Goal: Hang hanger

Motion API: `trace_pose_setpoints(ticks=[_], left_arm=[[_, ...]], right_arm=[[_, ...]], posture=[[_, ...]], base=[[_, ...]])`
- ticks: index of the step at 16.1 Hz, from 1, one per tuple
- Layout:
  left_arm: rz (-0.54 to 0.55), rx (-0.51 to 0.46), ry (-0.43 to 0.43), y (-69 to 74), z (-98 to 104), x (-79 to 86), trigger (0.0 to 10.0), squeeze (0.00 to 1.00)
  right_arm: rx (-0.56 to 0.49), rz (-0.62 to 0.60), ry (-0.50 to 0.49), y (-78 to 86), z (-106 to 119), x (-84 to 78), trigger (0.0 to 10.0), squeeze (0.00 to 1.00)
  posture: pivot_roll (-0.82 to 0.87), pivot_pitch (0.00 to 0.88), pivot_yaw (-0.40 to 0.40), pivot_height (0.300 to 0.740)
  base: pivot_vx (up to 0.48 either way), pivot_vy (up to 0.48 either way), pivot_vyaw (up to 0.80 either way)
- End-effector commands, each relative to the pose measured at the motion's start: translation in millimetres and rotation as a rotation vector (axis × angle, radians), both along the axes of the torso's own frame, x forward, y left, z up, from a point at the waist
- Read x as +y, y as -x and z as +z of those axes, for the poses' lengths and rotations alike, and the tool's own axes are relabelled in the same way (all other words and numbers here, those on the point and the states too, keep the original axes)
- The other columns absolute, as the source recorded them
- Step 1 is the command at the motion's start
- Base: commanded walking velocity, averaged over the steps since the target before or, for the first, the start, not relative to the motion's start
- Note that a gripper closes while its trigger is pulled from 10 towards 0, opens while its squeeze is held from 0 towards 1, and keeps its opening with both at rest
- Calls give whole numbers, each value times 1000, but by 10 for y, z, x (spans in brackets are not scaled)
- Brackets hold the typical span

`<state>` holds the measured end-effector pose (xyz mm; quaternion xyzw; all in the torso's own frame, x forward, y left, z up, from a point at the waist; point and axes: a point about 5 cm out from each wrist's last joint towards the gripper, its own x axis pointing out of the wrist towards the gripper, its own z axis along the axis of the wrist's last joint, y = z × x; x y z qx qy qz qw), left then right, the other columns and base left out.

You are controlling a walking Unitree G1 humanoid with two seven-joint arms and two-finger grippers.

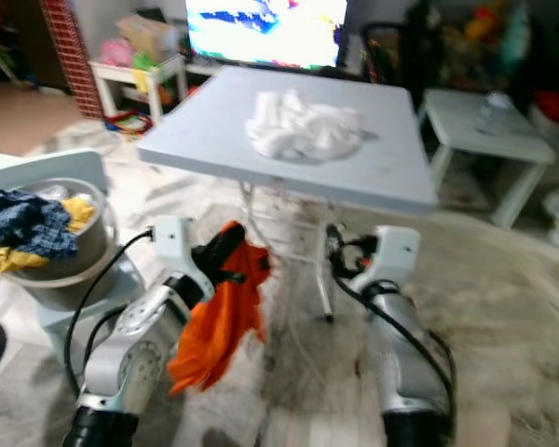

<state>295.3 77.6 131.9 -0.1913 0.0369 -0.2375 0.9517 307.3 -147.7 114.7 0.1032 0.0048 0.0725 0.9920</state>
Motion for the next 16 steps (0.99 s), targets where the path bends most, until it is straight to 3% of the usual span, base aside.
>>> trace_pose_setpoints(ticks=[1,2,3,5,7,9,12,16], left_arm=[[-6,-4,4,13,4,-62,10000,0],[46,-13,-39,8,-16,3,10000,0],[204,-27,-175,-8,-89,215,10000,0],[429,21,-308,50,-238,591,10000,0],[478,7,-347,168,-275,780,10000,0],[480,-25,-358,262,-280,814,10000,0],[451,-22,-339,403,-331,764,10000,0],[478,-47,-371,390,-317,822,10000,0]], right_arm=[[-33,-13,30,0,36,-69,10000,0],[-61,-24,45,7,68,-99,10000,0],[-98,-63,75,16,109,-174,10000,0],[-111,-130,102,22,131,-298,10000,0],[-93,-196,133,33,104,-401,10000,0],[-114,-253,149,69,107,-480,10000,0],[-78,-222,221,145,43,-547,10000,0],[2,-218,269,245,-123,-597,10000,0]], posture=[[57,0,-73,740],[58,0,-68,740],[60,0,-62,740],[67,0,-57,740],[81,0,-59,740],[89,0,-61,740],[89,0,-63,740],[81,0,-59,740]], base=[[435,0,0],[409,0,0],[0,0,0],[0,0,0],[0,0,0],[0,0,0],[0,0,0],[0,0,0]])
